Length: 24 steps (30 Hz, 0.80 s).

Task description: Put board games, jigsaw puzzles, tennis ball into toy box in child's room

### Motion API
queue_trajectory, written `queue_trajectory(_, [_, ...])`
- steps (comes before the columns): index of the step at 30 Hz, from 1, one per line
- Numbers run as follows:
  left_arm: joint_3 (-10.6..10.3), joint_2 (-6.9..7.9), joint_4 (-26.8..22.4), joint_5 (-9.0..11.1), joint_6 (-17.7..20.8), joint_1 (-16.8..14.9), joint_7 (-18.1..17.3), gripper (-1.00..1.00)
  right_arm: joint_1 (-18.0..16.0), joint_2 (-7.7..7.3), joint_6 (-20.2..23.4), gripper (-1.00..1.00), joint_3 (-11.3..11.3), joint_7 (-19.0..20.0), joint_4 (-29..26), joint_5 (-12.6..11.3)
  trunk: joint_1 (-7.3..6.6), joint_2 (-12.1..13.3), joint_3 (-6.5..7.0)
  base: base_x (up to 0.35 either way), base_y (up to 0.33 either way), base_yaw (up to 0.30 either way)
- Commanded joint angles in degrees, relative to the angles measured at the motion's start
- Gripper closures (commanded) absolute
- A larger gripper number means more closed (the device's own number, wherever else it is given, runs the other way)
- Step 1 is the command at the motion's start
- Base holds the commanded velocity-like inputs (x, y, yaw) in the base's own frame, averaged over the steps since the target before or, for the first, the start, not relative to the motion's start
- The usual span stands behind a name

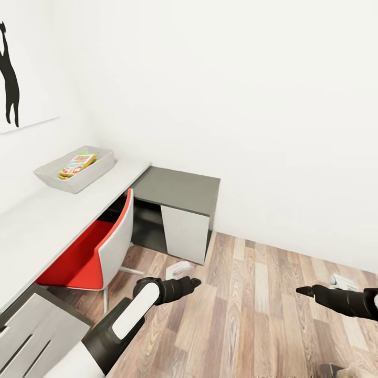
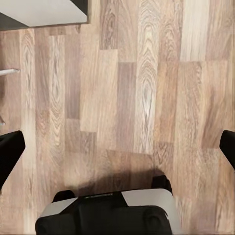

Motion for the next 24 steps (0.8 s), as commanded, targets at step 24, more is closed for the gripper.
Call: queue_trajectory(24, [0.59, 4.23, 5.56, 0.61, -5.06, 4.59, -2.02, -1.00, -0.34, 4.56, 0.20, -1.00, 3.98, -0.62, 5.81, 5.79, 0.03, -0.11, 1.53, -0.114, 0.210, -0.217])
